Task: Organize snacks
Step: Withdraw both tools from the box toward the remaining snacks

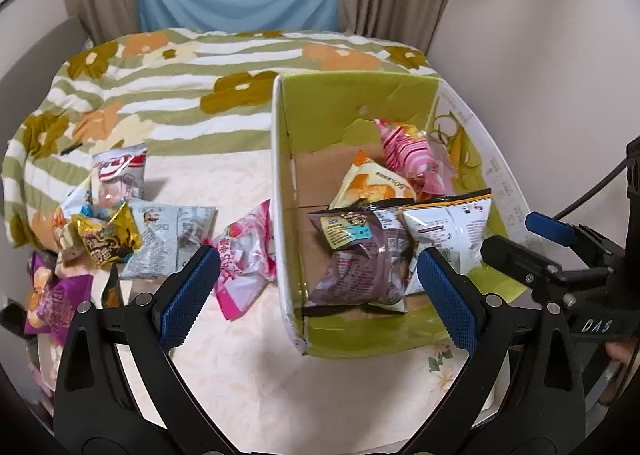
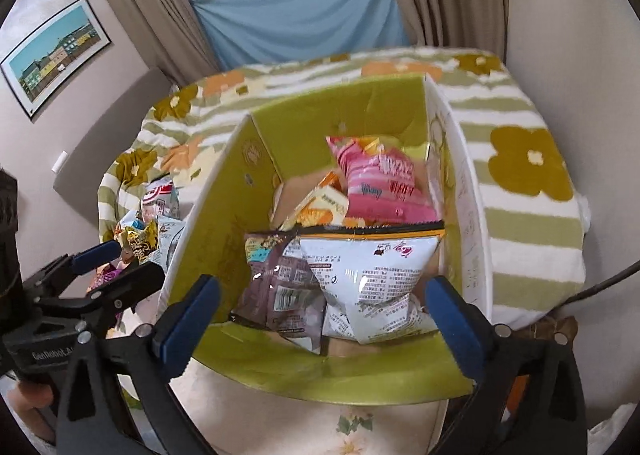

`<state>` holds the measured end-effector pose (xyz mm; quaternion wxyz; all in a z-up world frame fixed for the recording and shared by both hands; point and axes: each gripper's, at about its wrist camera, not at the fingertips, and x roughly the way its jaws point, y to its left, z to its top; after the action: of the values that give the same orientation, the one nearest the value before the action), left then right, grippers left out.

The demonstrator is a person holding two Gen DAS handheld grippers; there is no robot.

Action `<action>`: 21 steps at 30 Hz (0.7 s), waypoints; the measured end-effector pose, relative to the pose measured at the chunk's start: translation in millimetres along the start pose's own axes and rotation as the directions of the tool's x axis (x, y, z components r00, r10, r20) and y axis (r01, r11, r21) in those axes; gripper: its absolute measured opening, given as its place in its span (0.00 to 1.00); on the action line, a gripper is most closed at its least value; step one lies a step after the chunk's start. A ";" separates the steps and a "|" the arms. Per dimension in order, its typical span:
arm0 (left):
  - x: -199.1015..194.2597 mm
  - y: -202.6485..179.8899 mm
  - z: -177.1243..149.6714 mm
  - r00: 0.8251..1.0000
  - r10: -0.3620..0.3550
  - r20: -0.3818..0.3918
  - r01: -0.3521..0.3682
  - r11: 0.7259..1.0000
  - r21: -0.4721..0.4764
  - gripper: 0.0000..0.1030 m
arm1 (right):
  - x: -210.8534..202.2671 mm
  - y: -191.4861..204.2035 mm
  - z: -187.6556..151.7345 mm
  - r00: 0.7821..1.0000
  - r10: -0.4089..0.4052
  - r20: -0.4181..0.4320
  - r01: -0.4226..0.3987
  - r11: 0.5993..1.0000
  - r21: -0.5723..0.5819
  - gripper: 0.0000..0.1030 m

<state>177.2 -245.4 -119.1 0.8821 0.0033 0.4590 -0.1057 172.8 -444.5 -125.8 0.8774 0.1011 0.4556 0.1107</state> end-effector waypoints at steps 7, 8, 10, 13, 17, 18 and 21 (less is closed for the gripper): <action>-9.4 -8.0 0.8 1.000 0.001 0.021 -0.002 1.000 0.025 0.95 | -8.3 3.1 -5.2 1.000 -0.022 -0.022 0.021 0.999 -0.029 0.99; -11.5 -8.3 0.7 1.000 0.002 0.026 -0.003 1.000 0.027 0.95 | -10.5 3.6 -5.2 0.999 -0.027 -0.022 0.026 0.999 -0.032 0.99; -16.5 -7.8 0.0 0.999 0.003 0.035 -0.004 1.000 0.030 0.95 | -14.5 5.1 -5.8 0.999 -0.039 -0.014 0.038 0.999 -0.039 0.99; -21.3 -5.7 -1.8 0.999 0.016 0.039 -0.017 0.999 0.030 0.95 | -20.1 9.9 -5.3 0.998 -0.054 -0.014 0.053 0.996 -0.073 0.99; -26.5 -0.2 -4.6 0.999 0.044 0.027 -0.045 0.998 0.036 0.95 | -26.0 18.3 -5.2 0.999 -0.048 0.000 0.048 0.993 -0.106 0.99; -28.1 2.3 -5.7 0.999 0.050 0.022 -0.051 0.998 0.032 0.95 | -27.6 20.2 -5.0 0.999 -0.042 0.003 0.042 0.993 -0.107 0.99; -36.0 12.5 -12.6 0.998 0.058 0.021 -0.058 0.998 0.017 0.95 | -33.6 27.5 -5.3 1.000 -0.014 0.020 0.016 0.994 -0.107 0.99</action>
<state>149.3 -225.3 -98.4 0.8895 0.0234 0.4485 -0.0842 146.8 -427.4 -95.0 0.8867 0.0516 0.4413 0.1276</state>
